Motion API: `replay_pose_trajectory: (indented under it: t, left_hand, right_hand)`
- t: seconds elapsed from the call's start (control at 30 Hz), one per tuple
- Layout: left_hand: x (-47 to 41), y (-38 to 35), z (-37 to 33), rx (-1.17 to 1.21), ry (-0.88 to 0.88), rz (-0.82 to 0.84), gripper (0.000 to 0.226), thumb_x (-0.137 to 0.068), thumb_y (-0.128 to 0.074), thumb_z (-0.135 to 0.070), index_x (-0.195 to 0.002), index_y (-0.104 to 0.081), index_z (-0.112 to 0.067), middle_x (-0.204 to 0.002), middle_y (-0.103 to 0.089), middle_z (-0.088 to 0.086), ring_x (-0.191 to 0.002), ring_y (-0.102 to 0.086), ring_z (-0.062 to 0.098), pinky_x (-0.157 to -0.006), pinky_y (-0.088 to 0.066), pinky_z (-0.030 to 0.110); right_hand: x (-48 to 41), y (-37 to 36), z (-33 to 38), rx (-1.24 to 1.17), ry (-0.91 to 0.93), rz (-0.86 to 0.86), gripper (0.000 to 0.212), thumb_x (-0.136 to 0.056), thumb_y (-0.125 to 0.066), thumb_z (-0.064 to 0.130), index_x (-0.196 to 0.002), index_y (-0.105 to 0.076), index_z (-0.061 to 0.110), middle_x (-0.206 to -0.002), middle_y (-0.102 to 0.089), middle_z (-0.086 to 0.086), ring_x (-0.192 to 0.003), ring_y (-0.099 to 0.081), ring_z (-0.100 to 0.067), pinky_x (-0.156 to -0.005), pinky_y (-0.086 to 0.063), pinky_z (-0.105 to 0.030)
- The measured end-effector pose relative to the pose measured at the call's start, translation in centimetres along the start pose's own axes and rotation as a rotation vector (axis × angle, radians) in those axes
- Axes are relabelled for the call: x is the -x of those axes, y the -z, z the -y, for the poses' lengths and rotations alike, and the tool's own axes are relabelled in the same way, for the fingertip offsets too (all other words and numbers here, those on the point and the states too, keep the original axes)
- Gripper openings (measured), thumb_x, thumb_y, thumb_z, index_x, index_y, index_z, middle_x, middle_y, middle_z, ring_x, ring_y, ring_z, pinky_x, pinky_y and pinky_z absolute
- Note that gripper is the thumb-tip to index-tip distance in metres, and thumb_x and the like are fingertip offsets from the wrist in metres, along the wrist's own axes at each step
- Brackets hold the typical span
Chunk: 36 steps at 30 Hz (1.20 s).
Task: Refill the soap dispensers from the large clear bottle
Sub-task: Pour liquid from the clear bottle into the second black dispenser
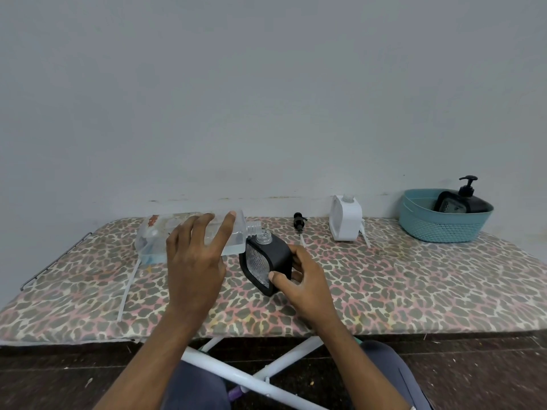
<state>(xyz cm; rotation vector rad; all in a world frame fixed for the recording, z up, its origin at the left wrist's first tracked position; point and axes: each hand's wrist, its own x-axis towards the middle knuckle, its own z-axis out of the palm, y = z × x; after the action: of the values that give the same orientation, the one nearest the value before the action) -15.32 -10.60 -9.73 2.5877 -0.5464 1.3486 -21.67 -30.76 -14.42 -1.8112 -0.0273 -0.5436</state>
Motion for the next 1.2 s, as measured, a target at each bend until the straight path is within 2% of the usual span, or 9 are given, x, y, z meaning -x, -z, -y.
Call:
replay_pose_trajectory:
  t: [0.13, 0.73, 1.2]
  left_hand:
    - [0.02, 0.04, -0.01, 0.001, -0.002, -0.002, 0.095, -0.061, -0.071, 0.018, -0.148, -0.059, -0.019, -0.133, -0.061, 0.017, -0.127, -0.053, 0.038, -0.105, -0.036, 0.052]
    - [-0.03, 0.09, -0.03, -0.002, -0.002, 0.001, 0.093, -0.063, -0.068, 0.018, -0.149, -0.058, -0.019, -0.133, -0.061, 0.017, -0.128, -0.053, 0.039, -0.105, -0.037, 0.053]
    - [-0.02, 0.11, -0.02, -0.004, -0.002, 0.003, 0.093, -0.064, -0.067, 0.018, -0.149, -0.058, -0.019, -0.134, -0.060, 0.017, -0.128, -0.054, 0.040, -0.105, -0.038, 0.054]
  right_hand:
    - [-0.02, -0.11, -0.05, -0.001, -0.002, 0.002, 0.037, -0.087, -0.076, 0.028, -0.121, -0.063, 0.033, -0.114, -0.074, 0.010, -0.113, -0.070, -0.011, -0.097, -0.060, -0.045]
    - [-0.04, -0.08, 0.08, -0.005, -0.007, 0.008, 0.036, -0.086, -0.075, 0.031, -0.119, -0.062, 0.039, -0.116, -0.073, 0.012, -0.114, -0.069, -0.010, -0.098, -0.060, -0.046]
    - [-0.04, -0.12, 0.07, 0.005, -0.003, 0.000, 0.036, -0.086, -0.075, 0.028, -0.118, -0.063, 0.037, -0.114, -0.074, 0.010, -0.112, -0.070, -0.012, -0.097, -0.060, -0.047]
